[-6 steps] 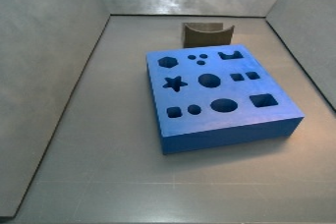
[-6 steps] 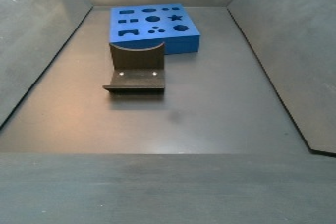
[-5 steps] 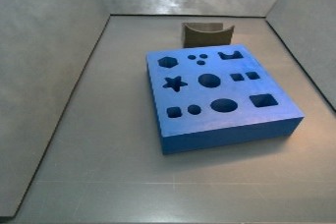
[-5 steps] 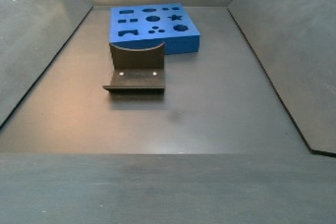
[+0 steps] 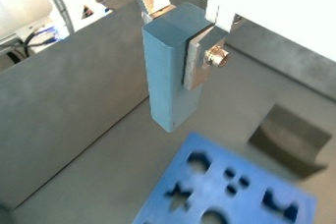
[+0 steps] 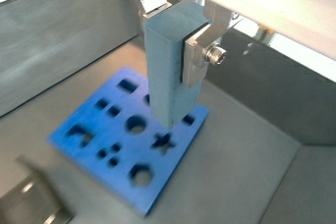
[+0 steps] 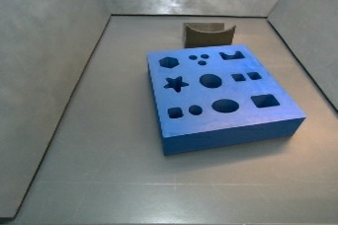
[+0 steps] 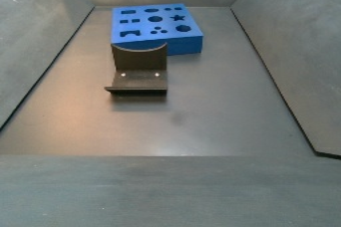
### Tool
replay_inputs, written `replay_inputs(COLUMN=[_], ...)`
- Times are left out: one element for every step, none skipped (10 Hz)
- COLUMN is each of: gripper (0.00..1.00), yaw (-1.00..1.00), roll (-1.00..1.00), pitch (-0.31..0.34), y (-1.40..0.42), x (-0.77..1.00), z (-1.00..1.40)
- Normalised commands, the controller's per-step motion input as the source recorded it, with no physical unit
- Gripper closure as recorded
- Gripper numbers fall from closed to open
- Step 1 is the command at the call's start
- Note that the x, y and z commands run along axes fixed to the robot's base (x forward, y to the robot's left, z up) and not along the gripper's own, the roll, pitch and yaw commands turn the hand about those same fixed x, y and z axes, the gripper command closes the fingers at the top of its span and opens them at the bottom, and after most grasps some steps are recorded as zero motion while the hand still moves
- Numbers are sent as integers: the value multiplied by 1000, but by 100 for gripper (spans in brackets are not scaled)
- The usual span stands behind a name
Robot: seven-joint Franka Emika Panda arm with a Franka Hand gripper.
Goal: Insert the rectangle object.
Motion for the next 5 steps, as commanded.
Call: replay_inputs(gripper=[100,100,100,100,100], yaw=[-40,-26,-5,-829,-906], roll=[198,130,102,16,34], pitch=[130,139,117,-26,-40], y=[-584,-274,-172,-189,-177], x=[212,148,90,203,111], z=[-51,-7,15,-149,-200])
